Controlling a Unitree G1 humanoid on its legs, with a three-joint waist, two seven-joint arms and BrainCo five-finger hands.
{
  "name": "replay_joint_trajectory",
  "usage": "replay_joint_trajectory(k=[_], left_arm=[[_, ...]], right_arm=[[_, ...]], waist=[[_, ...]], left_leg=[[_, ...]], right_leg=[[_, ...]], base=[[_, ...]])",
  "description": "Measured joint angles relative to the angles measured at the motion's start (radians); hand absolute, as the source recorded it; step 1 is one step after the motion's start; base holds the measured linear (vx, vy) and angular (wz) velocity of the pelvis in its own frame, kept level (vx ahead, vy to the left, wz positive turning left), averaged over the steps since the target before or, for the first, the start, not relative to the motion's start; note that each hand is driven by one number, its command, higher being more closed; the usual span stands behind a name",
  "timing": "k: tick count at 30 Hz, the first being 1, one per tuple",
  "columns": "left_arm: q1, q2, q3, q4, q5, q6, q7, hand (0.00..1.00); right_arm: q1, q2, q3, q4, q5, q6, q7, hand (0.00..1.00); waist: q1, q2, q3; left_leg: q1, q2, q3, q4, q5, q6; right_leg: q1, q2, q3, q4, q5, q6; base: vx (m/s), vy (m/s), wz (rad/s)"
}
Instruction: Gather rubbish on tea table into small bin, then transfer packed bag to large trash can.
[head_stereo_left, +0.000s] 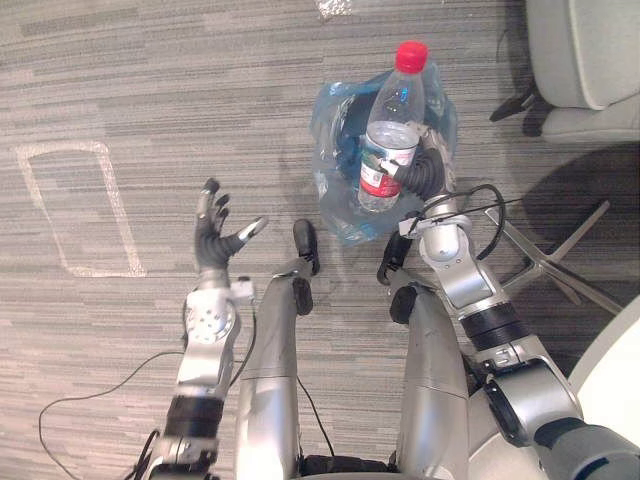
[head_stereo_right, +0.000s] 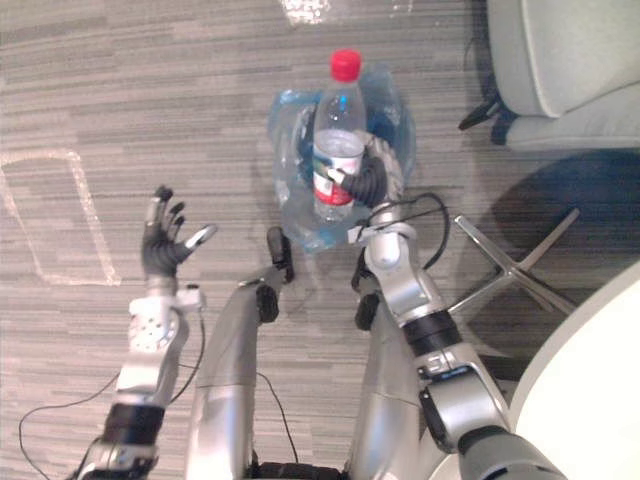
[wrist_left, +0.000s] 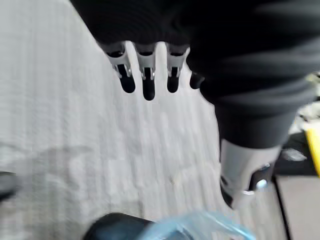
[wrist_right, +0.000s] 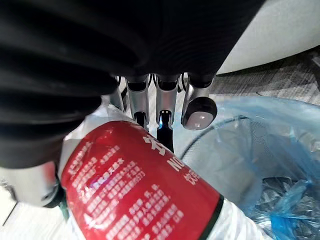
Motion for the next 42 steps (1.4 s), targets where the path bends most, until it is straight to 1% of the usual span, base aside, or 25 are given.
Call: replay_joint_trajectory(k=[4, 5, 8, 11, 12, 14, 15, 16, 19, 20, 23, 26, 28, 30, 31, 33, 35, 39, 42], left_arm=[[-0.002, -0.025, -0.022, -0.012, 0.001, 0.0, -0.008, 0.0], [-0.003, -0.042, -0.022, -0.015, 0.003, 0.0, -0.012, 0.0], [-0.007, -0.058, -0.024, -0.011, 0.008, 0.001, -0.022, 0.0], [-0.057, -0.08, -0.024, 0.015, 0.027, 0.015, -0.019, 0.0], [-0.07, -0.081, -0.026, 0.023, 0.042, 0.018, -0.019, 0.0], [-0.092, -0.083, -0.031, 0.061, 0.053, 0.018, -0.019, 0.0], [-0.1, -0.086, -0.028, 0.115, 0.061, 0.017, -0.019, 0.0], [-0.117, -0.086, -0.022, 0.206, 0.063, 0.017, -0.017, 0.0], [-0.132, -0.085, -0.023, 0.386, 0.061, 0.019, 0.008, 0.0], [-0.132, -0.085, -0.024, 0.408, 0.061, 0.019, 0.012, 0.0], [-0.133, -0.082, -0.026, 0.459, 0.06, 0.016, 0.021, 0.0], [-0.134, -0.075, -0.034, 0.511, 0.06, 0.015, 0.021, 0.0], [-0.138, -0.075, -0.041, 0.544, 0.06, 0.015, 0.022, 0.0], [-0.14, -0.076, -0.044, 0.569, 0.06, 0.015, 0.022, 0.0], [-0.14, -0.075, -0.045, 0.587, 0.06, 0.015, 0.022, 0.0], [-0.14, -0.075, -0.061, 0.606, 0.061, 0.015, 0.022, 0.0], [-0.146, -0.075, -0.065, 0.625, 0.061, 0.014, 0.022, 0.0], [-0.174, -0.075, -0.075, 0.665, 0.061, 0.013, 0.023, 0.0], [-0.208, -0.075, -0.081, 0.687, 0.06, 0.012, 0.029, 0.0]], right_arm=[[0.006, 0.017, -0.001, 0.021, 0.0, 0.0, 0.0, 0.0], [0.015, 0.026, -0.001, 0.021, -0.002, 0.0, 0.001, 0.0], [0.038, 0.061, -0.001, 0.021, -0.003, 0.0, 0.0, 0.0], [0.06, 0.085, 0.0, 0.022, -0.008, 0.0, -0.001, 0.0], [0.065, 0.101, 0.0, 0.022, -0.037, 0.0, -0.001, 0.0], [0.071, 0.116, 0.006, 0.023, -0.056, 0.0, -0.003, 0.0], [0.082, 0.123, 0.011, 0.027, -0.082, 0.0, -0.004, 0.0], [0.088, 0.123, 0.021, 0.035, -0.094, 0.0, -0.003, 0.0], [0.092, 0.132, 0.042, 0.039, -0.174, 0.001, -0.012, 0.0], [0.093, 0.134, 0.049, 0.043, -0.205, 0.001, -0.015, 0.0], [0.097, 0.14, 0.092, 0.078, -0.28, 0.001, -0.017, 0.0], [0.124, 0.142, 0.131, 0.085, -0.328, 0.0, -0.017, 0.0], [0.135, 0.141, 0.149, 0.109, -0.357, -0.001, -0.017, 0.0], [0.152, 0.142, 0.17, 0.111, -0.359, -0.002, -0.017, 0.0], [0.16, 0.144, 0.189, 0.121, -0.368, -0.003, -0.016, 0.0], [0.165, 0.144, 0.215, 0.149, -0.396, -0.004, -0.011, 0.0], [0.167, 0.152, 0.228, 0.18, -0.398, -0.005, -0.009, 0.0], [0.163, 0.187, 0.248, 0.271, -0.436, -0.003, -0.004, 0.0], [0.142, 0.206, 0.256, 0.339, -0.437, 0.001, -0.004, 0.0]], waist=[[-0.006, 0.0, -0.002], [-0.014, -0.001, -0.003], [-0.026, -0.004, -0.007], [-0.028, -0.005, -0.008], [-0.029, -0.01, -0.011], [-0.034, -0.014, -0.018], [-0.034, -0.017, -0.046], [-0.036, -0.019, -0.068], [-0.041, -0.029, -0.074], [-0.042, -0.032, -0.076], [-0.04, -0.05, -0.092], [-0.036, -0.069, -0.112], [-0.033, -0.07, -0.112], [-0.032, -0.07, -0.114], [-0.031, -0.071, -0.126], [-0.029, -0.071, -0.14], [-0.026, -0.071, -0.153], [-0.025, -0.072, -0.155], [-0.024, -0.073, -0.16]], left_leg=[[0.0, -0.004, -0.003, -0.02, 0.015, -0.005], [-0.001, -0.004, -0.006, -0.023, 0.017, -0.007], [-0.002, -0.002, -0.009, -0.024, 0.017, -0.008], [-0.004, 0.005, -0.008, -0.023, 0.017, -0.008], [-0.006, 0.009, -0.007, -0.022, 0.017, -0.008], [-0.007, 0.013, -0.007, -0.023, 0.017, -0.008], [-0.025, 0.015, -0.006, -0.023, 0.016, -0.008], [-0.037, 0.017, -0.004, -0.023, 0.017, -0.007], [-0.035, 0.027, 0.01, -0.012, 0.019, -0.004], [-0.035, 0.029, 0.011, -0.01, 0.019, -0.004], [-0.033, 0.034, 0.012, -0.007, 0.019, -0.004], [-0.026, 0.042, 0.02, -0.007, 0.018, -0.004], [-0.011, 0.048, 0.023, -0.01, 0.016, -0.005], [0.0, 0.055, 0.031, -0.017, 0.011, -0.01], [0.0, 0.065, 0.04, -0.021, 0.009, -0.007], [0.001, 0.066, 0.042, -0.026, 0.015, -0.01], [0.005, 0.065, 0.044, -0.033, 0.026, -0.004], [0.036, 0.063, 0.046, -0.055, 0.033, -0.007], [0.034, 0.061, 0.045, -0.071, 0.038, -0.009]], right_leg=[[-0.006, -0.003, -0.005, 0.0, -0.003, -0.004], [-0.007, -0.003, -0.009, 0.001, -0.004, -0.006], [-0.008, -0.001, -0.012, 0.001, -0.005, -0.008], [-0.009, 0.005, -0.012, 0.0, -0.004, -0.009], [-0.011, 0.008, -0.012, 0.0, -0.003, -0.01], [-0.013, 0.01, -0.013, 0.0, -0.004, -0.012], [-0.032, 0.012, -0.013, 0.0, -0.004, -0.013], [-0.044, 0.014, -0.013, -0.001, -0.003, -0.014], [-0.043, 0.017, -0.01, -0.001, -0.001, -0.016], [-0.042, 0.018, -0.01, 0.0, -0.001, -0.017], [-0.04, 0.023, -0.009, 0.0, 0.0, -0.018], [-0.036, 0.027, -0.006, -0.002, 0.003, -0.022], [-0.019, 0.031, -0.008, -0.014, 0.007, -0.027], [-0.006, 0.034, -0.011, -0.027, 0.011, -0.029], [-0.004, 0.039, -0.014, -0.037, 0.015, -0.03], [-0.003, 0.039, -0.016, -0.041, 0.016, -0.03], [-0.001, 0.039, -0.017, -0.044, 0.017, -0.031], [0.029, 0.041, -0.02, -0.057, 0.019, -0.031], [0.027, 0.041, -0.024, -0.071, 0.02, -0.031]], base=[[0.02, -0.024, 0.08], [0.01, -0.02, 0.04], [0.0, -0.006, 0.01], [-0.01, -0.014, -0.04], [-0.01, -0.016, -0.04], [-0.01, -0.009, -0.02], [0.0, 0.0, 0.0], [-0.01, -0.011, -0.03], [-0.01, -0.003, -0.08], [-0.01, 0.001, -0.04], [-0.02, -0.004, -0.03], [-0.04, -0.01, -0.07], [-0.05, -0.012, -0.06], [-0.04, -0.009, -0.05], [0.0, 0.0, 0.0], [0.0, 0.0, 0.0], [0.0, 0.0, 0.0], [0.0, 0.0, 0.0], [0.0, -0.002, 0.02]])
